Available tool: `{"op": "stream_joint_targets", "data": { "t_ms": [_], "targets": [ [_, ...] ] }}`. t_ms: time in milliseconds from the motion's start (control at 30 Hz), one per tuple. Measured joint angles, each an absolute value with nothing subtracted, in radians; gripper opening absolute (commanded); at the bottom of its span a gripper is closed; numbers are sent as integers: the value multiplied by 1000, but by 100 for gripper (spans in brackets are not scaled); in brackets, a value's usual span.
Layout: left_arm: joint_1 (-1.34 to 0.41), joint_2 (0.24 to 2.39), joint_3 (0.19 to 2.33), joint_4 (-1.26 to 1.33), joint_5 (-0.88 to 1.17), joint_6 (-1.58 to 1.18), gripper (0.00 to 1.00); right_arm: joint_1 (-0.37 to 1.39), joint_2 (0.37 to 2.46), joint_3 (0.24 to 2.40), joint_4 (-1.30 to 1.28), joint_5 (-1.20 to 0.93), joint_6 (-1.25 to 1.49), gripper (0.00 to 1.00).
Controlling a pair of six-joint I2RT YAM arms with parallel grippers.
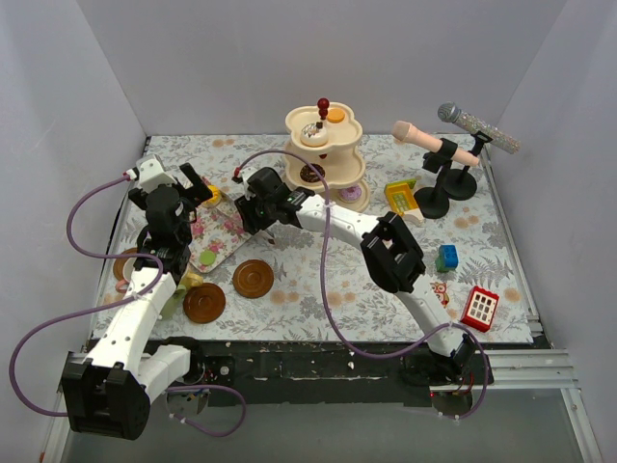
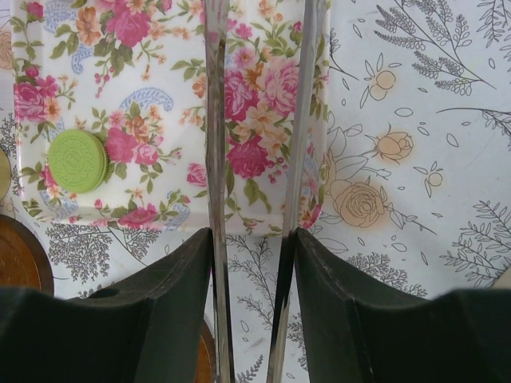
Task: Serve the afternoon tea
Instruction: Pick up the desert from the tray.
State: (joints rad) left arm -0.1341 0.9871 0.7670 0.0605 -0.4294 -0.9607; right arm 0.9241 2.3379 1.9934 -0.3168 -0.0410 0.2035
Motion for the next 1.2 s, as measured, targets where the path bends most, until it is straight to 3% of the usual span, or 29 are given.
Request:
{"op": "stream_joint_targets", "data": {
  "t_ms": [867, 1200],
  "targets": [
    [-134, 987, 767, 60, -429, -960, 98, 923, 2447, 2125, -335, -83, 184, 54],
    [-134, 987, 767, 60, -429, -960, 98, 923, 2457, 2138, -335, -89, 184, 36]
  ]
}}
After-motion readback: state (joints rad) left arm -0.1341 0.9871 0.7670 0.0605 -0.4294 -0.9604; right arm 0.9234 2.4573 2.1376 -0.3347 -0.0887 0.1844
